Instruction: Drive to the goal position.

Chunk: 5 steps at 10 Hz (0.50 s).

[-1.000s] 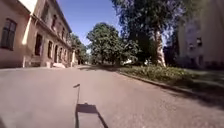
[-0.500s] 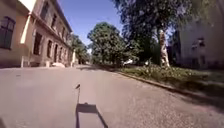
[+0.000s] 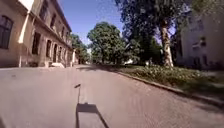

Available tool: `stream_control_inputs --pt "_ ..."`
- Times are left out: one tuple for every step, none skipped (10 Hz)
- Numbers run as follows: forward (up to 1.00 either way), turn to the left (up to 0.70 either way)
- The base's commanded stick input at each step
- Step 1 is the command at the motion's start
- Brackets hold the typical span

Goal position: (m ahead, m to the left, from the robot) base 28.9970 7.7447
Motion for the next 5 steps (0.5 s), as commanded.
stream_control_inputs --pt "0.7 0.0" --pt "0.7 0.0" --pt "0.7 0.0" --pt "0.7 0.0" --pt "0.7 0.0"
